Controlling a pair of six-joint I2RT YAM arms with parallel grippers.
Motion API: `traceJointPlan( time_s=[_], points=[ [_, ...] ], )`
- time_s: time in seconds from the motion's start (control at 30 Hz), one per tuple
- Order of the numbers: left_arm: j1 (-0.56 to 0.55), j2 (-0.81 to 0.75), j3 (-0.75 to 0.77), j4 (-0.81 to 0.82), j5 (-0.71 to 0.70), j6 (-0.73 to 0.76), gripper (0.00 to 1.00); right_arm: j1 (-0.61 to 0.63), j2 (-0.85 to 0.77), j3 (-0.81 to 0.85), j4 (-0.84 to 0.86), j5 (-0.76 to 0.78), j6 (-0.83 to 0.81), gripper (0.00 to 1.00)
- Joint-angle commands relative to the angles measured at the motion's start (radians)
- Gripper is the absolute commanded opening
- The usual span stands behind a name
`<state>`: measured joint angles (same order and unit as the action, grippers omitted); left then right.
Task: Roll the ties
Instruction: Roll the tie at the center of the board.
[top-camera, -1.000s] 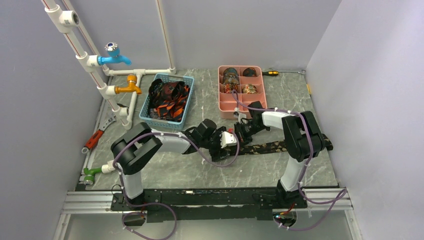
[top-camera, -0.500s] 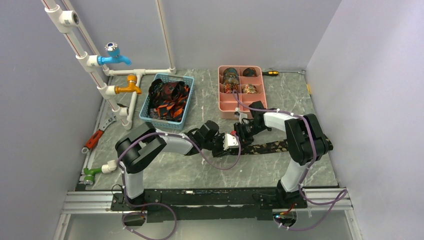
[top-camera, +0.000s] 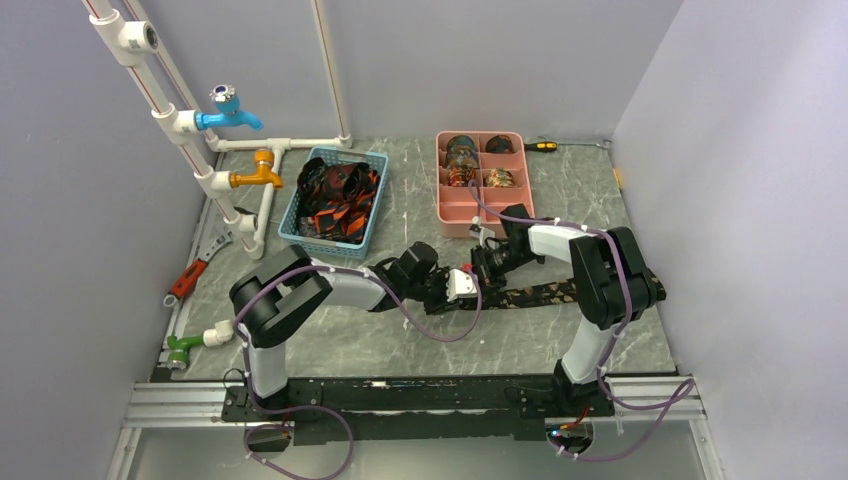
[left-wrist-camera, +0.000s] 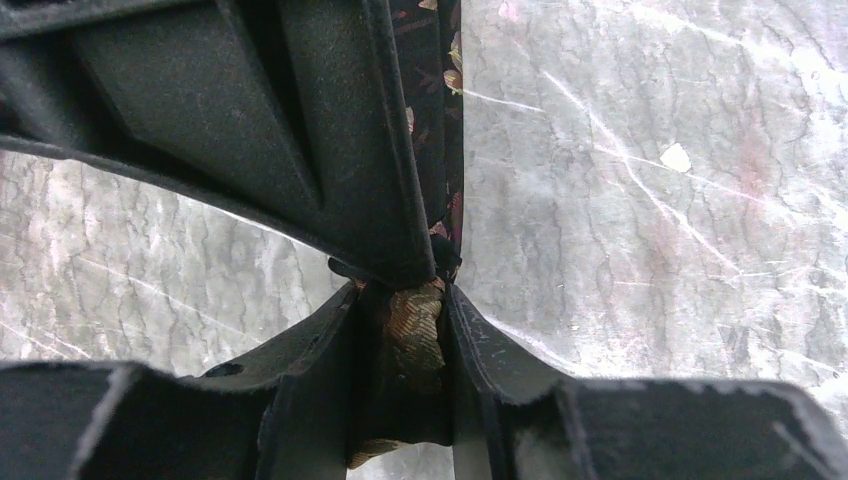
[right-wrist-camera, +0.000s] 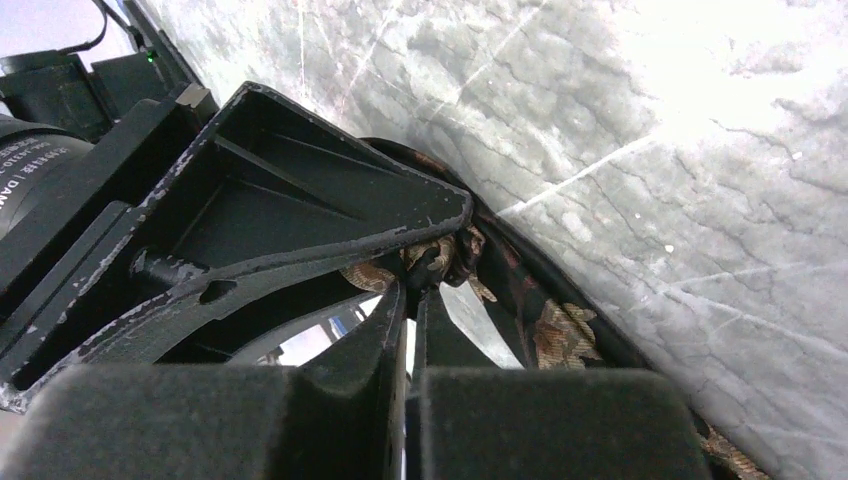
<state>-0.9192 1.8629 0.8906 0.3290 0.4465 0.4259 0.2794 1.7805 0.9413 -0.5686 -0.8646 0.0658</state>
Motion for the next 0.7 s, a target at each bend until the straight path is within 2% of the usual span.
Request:
traceJointPlan(
  time_s=[0.0,0.1,0.27,0.53,0.67],
  points=[
    [-0.003,0.015,-0.044,-0.144,-0.051,0.031,0.38,-0.01,0.017,0.009,-0.04,0.046,-0.036,0.0],
    [0.004,0.011,-0.055,-0.158,-0.045,0.038,0.42,-0.034,0.025,0.009,-0.065,0.128,-0.056,0.0],
    [0.01,0.015,-0.056,-0.17,-0.055,0.035,0.48,-0.018,0.064,0.032,-0.063,0.176,-0.044,0.0],
    [0.031,-0.033,-0.082,-0.191,-0.08,0.025,0.48,0.022,0.114,0.043,-0.015,0.197,-0.015,0.0],
    [0.042,-0.068,-0.101,-0.159,-0.068,0.016,0.72,0.033,0.114,0.045,0.011,0.197,-0.001,0.0]
  ],
)
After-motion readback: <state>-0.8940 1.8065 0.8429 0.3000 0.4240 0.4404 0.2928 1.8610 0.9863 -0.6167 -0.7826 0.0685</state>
